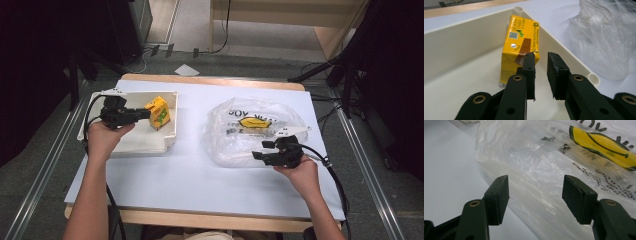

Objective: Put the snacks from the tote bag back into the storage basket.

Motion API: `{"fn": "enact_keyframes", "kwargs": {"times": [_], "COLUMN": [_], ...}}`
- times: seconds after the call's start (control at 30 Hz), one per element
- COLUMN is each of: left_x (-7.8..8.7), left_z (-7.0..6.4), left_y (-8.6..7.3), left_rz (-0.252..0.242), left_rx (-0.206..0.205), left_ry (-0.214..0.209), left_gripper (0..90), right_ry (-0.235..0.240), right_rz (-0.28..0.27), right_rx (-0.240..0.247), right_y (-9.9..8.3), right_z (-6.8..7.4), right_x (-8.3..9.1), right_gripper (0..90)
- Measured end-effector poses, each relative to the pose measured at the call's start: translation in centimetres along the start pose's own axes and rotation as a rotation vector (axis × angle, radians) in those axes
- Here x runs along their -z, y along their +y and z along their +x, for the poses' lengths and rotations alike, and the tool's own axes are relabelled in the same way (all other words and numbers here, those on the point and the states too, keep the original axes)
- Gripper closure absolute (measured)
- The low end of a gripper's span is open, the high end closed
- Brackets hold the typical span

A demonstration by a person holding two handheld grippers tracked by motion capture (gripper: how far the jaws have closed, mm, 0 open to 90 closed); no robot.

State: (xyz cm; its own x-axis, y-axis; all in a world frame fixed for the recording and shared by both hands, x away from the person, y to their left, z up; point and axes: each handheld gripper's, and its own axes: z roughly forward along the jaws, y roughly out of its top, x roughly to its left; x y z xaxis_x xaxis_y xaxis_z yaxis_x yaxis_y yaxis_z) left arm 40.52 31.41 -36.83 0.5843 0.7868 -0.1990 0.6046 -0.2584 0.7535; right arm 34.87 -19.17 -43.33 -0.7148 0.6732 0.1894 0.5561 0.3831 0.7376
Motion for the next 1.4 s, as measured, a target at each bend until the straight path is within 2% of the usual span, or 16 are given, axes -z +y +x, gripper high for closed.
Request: {"fn": "enact_keyframes", "kwargs": {"times": [0.03,0.23,0.27,0.3,0.5,0.57,0.7,0.73,0.87,0.9,1.07,1.2,1.4], "left_x": [0.0,-0.4,-0.4,-0.5,-1.2,-1.3,-1.6,-1.7,-2.4,-2.7,-3.2,-3.6,-4.2], "left_z": [-0.1,-0.3,-0.4,-0.4,-0.7,-0.8,-0.9,-0.8,-0.7,-0.7,-0.8,-0.6,-0.1], "left_y": [-0.1,-0.8,-0.9,-1.0,-1.6,-1.6,-1.7,-1.8,-2.5,-2.5,-2.7,-3.0,-3.3], "left_rz": [0.003,0.02,0.012,0.006,0.038,0.026,0.012,0.013,0.035,0.051,0.06,0.061,0.061], "left_rx": [-0.006,-0.014,-0.016,-0.009,-0.036,-0.033,-0.032,-0.025,-0.018,-0.03,-0.037,-0.019,-0.008], "left_ry": [-0.001,-0.006,-0.002,-0.017,-0.01,-0.024,-0.019,-0.032,-0.022,-0.013,-0.018,-0.026,-0.006], "left_gripper": [82.7,90.0,90.0,90.0,90.0,90.0,90.0,90.0,90.0,90.0,90.0,90.0,90.0], "right_ry": [0.001,0.004,0.004,0.004,0.003,0.002,0.002,0.001,0.001,0.002,0.003,0.001,0.003], "right_rz": [0.0,-0.002,-0.002,-0.001,-0.002,-0.002,0.0,0.0,0.002,0.003,0.005,0.007,0.012], "right_rx": [0.001,0.005,0.005,0.006,0.009,0.008,0.008,0.009,0.006,0.011,0.011,0.01,0.01], "right_y": [0.0,0.1,0.1,0.1,0.1,0.1,0.1,0.1,0.1,0.1,0.1,0.1,0.1], "right_z": [0.0,0.0,0.0,0.0,0.0,0.0,0.0,0.0,0.0,0.0,0.0,0.0,0.1], "right_x": [0.0,-0.1,-0.1,-0.1,-0.1,-0.1,-0.2,-0.2,-0.2,-0.2,-0.3,-0.3,-0.5], "right_gripper": [39.5,39.7,39.7,39.7,39.7,39.7,39.8,39.8,39.9,40.0,40.0,40.1,40.2]}}
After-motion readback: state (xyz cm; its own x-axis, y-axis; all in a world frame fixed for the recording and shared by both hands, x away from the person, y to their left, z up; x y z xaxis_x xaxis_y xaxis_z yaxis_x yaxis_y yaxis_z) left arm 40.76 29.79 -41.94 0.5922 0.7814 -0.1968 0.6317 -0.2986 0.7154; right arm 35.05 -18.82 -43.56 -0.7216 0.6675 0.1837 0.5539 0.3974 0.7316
